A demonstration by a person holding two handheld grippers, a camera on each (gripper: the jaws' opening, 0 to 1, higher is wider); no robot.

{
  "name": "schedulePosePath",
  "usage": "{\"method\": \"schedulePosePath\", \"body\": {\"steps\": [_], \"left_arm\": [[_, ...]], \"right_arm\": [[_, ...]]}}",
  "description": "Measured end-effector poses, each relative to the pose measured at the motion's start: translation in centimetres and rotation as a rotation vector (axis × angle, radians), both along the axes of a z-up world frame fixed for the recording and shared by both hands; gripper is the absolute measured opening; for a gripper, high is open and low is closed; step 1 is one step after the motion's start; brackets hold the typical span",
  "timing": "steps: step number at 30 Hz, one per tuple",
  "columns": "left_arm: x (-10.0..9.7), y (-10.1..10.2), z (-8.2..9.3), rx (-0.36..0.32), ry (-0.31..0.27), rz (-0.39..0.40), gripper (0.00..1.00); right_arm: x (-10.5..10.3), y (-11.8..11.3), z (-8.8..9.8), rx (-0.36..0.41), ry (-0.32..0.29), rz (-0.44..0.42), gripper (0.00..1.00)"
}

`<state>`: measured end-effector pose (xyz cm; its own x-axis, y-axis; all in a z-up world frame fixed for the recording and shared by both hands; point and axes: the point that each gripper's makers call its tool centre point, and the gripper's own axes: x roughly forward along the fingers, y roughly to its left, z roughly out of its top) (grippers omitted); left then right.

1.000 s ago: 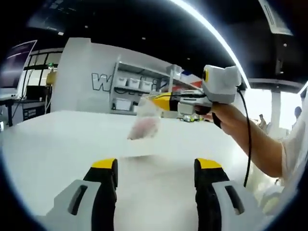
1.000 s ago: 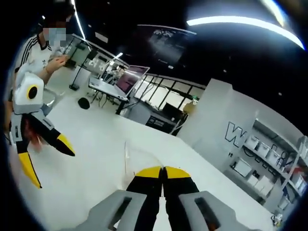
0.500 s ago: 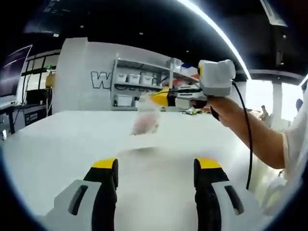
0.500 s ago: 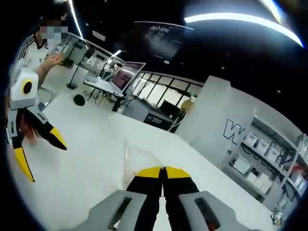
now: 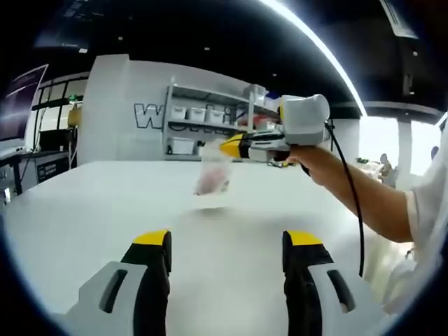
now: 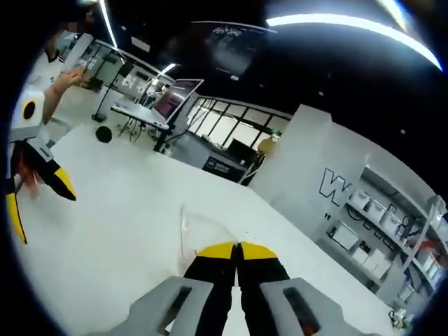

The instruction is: Open the resealable bag by pulling the two sides of the seal apart until the entire bag opening is separated and visibly accessible.

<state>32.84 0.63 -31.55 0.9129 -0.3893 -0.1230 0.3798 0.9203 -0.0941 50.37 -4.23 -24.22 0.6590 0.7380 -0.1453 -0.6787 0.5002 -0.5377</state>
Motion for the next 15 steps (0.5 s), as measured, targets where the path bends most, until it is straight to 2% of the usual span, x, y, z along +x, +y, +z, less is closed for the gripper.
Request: {"method": "schedulePosePath", "body": {"steps": [6, 15], "left_arm": [[0.1, -0.1, -0.2, -0.006, 0.009, -0.003, 0.64], [0.1, 0.1, -0.4, -0.007, 0.020, -0.001, 0.62]], "right_arm": [[1.3, -0.4, -0.3, 0.011, 0.013, -0.018, 0.00], [2.0, -0.5, -0.6, 0.008, 0.022, -0.026, 0.00]]}}
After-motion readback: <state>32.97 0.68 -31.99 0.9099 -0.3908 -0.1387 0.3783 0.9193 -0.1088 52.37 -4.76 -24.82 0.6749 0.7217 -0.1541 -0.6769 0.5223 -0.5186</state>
